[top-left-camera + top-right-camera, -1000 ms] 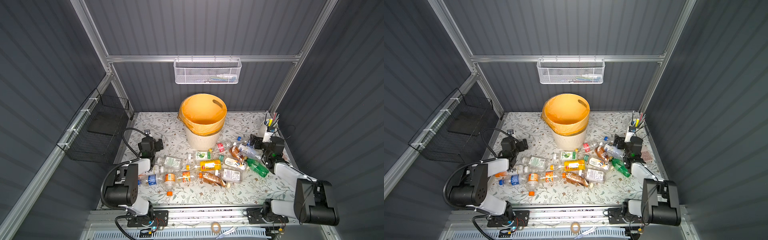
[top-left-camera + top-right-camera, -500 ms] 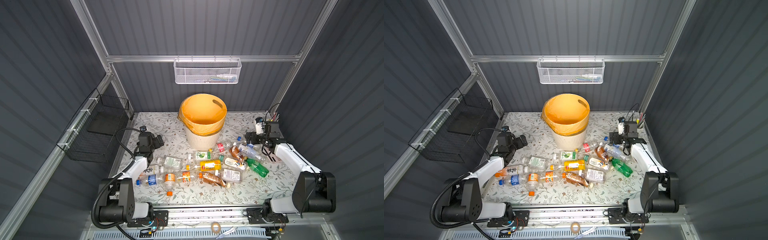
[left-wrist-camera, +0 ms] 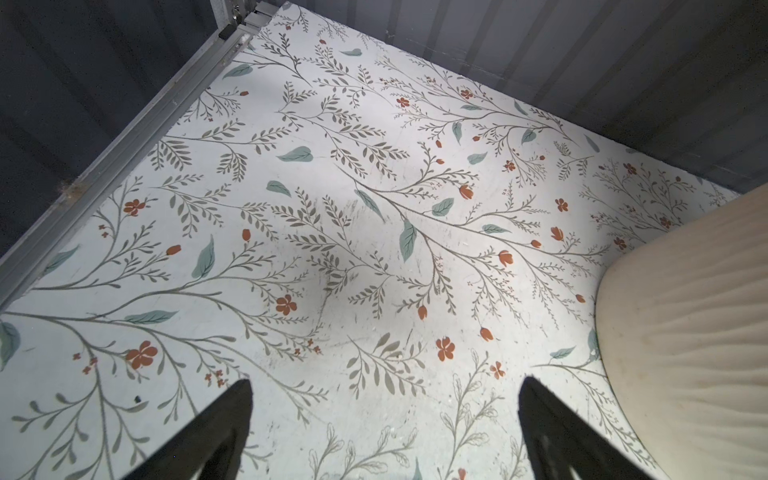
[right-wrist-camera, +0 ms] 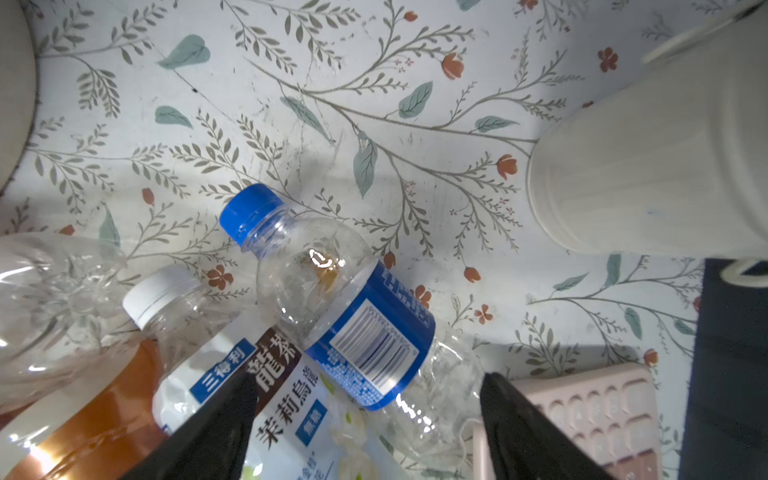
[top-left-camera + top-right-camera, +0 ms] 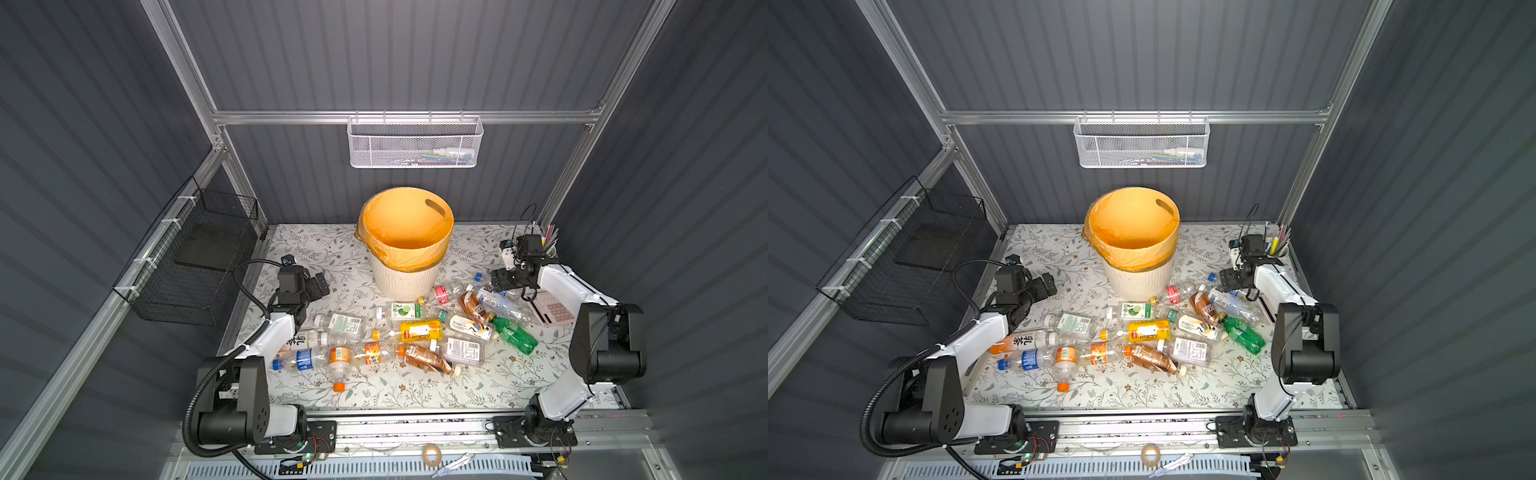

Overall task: Throw the plastic bottles in the bin
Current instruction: 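Close the right gripper on the blue-capped bottle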

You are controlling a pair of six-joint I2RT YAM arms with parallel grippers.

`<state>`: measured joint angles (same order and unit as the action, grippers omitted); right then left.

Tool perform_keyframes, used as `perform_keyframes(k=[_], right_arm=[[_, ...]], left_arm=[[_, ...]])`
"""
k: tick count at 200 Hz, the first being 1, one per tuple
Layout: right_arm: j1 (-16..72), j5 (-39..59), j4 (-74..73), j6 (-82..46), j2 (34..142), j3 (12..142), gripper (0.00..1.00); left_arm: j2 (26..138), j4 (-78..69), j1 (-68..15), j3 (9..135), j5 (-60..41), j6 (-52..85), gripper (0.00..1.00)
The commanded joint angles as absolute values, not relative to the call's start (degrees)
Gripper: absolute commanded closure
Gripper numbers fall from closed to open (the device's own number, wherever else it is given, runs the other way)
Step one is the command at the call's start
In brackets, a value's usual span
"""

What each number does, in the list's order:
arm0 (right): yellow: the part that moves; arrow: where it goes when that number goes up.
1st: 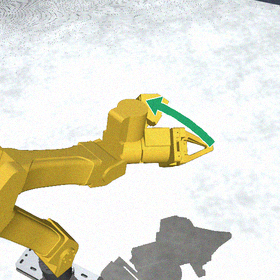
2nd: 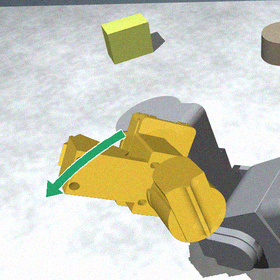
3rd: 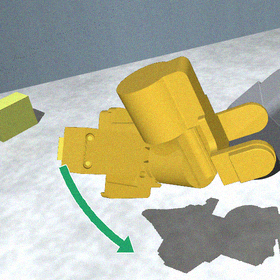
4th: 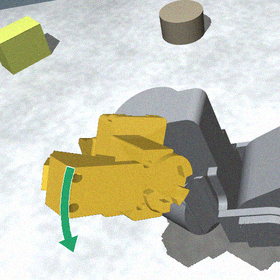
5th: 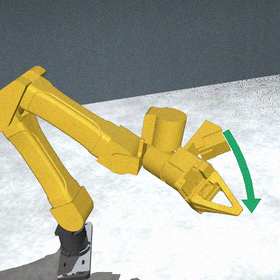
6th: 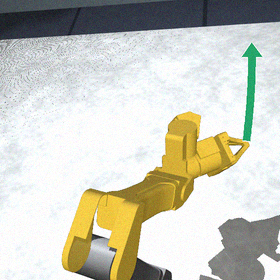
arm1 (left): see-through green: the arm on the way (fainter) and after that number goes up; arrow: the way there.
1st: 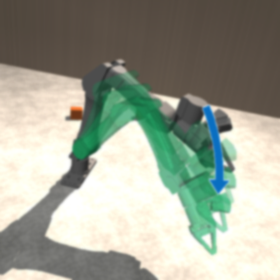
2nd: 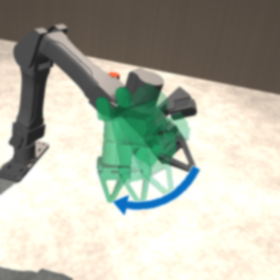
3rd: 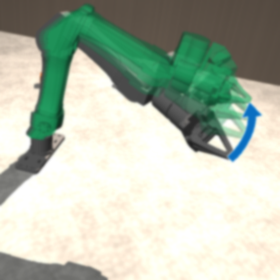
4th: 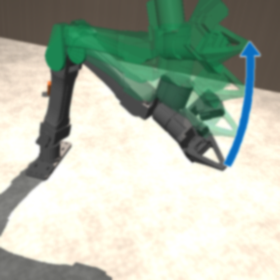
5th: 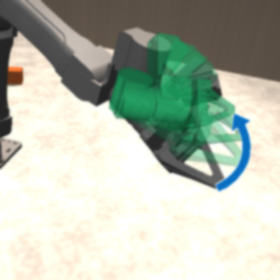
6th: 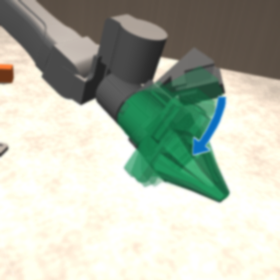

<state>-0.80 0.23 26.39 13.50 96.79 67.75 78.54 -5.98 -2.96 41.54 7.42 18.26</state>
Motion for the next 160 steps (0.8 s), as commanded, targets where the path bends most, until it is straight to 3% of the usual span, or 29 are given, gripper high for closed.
perform_keyframes(k=[1, 160], right_arm=[[-0.7, 1.06, 29.36, 15.33, 97.38, 68.81, 0.14], [-0.45, -1.79, 32.4, 12.17, 110.61, 78.64, 0.2]], left_arm=[[78.41, -4.86, -2.99, 41.56, 6.66, 18.72, 0.0], [77.58, -5.16, -2.99, 40.66, 6.47, 19.92, 0.0]])
